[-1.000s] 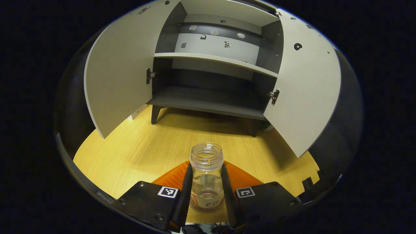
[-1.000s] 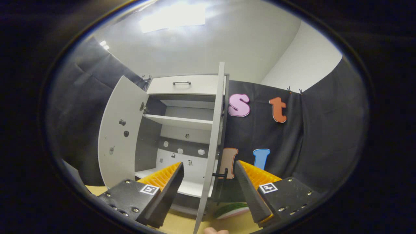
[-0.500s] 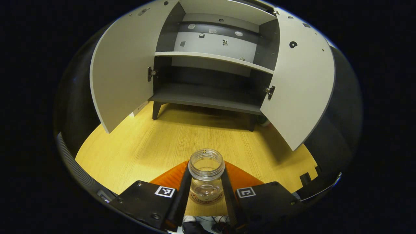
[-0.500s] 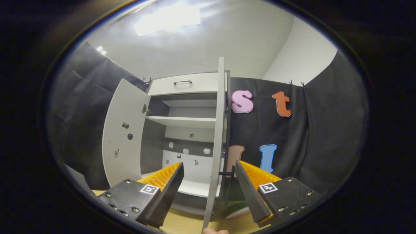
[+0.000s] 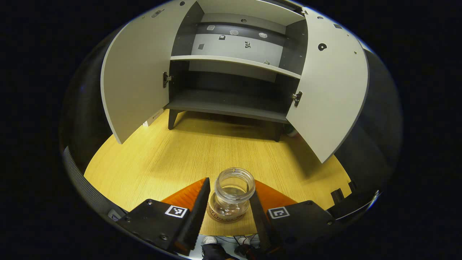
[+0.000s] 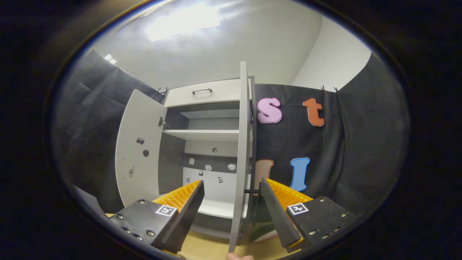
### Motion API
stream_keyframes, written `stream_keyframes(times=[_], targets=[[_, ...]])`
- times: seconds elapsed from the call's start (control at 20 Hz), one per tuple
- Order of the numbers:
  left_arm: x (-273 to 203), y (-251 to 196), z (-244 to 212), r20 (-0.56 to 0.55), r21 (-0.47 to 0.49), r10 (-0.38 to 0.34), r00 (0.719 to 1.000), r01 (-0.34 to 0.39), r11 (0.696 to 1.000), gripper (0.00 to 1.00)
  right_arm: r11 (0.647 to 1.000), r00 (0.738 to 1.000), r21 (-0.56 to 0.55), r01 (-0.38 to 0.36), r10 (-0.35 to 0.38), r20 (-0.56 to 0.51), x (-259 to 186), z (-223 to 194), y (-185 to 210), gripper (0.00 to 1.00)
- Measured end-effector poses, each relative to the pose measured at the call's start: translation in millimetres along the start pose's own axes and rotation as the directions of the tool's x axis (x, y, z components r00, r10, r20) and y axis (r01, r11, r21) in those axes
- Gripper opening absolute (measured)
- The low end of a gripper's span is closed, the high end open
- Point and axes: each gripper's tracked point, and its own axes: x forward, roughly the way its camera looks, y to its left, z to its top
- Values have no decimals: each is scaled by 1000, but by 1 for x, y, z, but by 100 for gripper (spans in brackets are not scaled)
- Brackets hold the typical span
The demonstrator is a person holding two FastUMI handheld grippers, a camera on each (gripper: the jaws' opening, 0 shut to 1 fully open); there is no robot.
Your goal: Grasp the bottle in the cabinet with the left hand and place it on the coaster, then close the right door with the right hand and the left door with the left hand.
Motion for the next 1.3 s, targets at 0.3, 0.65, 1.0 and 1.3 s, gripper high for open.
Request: stream_keyframes(times=[0.3,0.65,1.0,1.3], targets=[[-3,-4,-1,-1,11,-2,1000,2,1000,93,1000,1000,11,7,-7,-12,0,-2,-1,96],[-7,-7,10,26,11,-6,1000,6,1000,93,1000,1000,11,4,-4,-16,-1,-3,-1,96],[-15,-19,34,77,22,-34,996,32,999,93,1000,1000,13,-7,7,-16,-2,-3,0,96],[-25,-28,60,133,31,-53,990,49,998,93,1000,1000,6,-11,11,-20,-2,-4,0,96]])
